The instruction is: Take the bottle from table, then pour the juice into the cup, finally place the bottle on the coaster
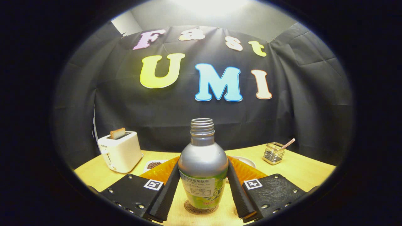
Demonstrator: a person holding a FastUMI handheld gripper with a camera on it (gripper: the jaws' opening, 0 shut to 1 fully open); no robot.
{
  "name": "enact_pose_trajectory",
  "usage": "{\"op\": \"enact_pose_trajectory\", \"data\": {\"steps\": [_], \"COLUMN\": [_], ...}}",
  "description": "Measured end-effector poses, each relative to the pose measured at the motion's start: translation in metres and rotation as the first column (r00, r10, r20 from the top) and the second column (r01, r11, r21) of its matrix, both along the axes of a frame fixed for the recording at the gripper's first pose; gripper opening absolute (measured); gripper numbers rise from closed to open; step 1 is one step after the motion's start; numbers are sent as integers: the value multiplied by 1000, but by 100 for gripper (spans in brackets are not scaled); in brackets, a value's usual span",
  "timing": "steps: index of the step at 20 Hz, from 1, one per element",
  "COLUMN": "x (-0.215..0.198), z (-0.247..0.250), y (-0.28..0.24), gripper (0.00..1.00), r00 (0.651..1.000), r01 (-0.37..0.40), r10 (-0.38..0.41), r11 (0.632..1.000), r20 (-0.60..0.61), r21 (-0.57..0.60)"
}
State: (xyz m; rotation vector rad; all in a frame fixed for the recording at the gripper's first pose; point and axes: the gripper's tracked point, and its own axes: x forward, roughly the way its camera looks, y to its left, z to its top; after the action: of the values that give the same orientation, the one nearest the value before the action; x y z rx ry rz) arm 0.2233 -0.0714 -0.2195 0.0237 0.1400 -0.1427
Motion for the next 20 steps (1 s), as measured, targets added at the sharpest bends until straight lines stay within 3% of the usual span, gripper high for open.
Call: {"op": "enact_pose_trajectory", "data": {"steps": [8,20], "x": [24,25], "z": [-58,-61], "y": [18,10], "gripper": [79,80], "r00": [995,999], "r01": [-56,-40], "r10": [55,41], "r11": [998,997], "r20": [-84,-18], "r21": [-13,71]}}
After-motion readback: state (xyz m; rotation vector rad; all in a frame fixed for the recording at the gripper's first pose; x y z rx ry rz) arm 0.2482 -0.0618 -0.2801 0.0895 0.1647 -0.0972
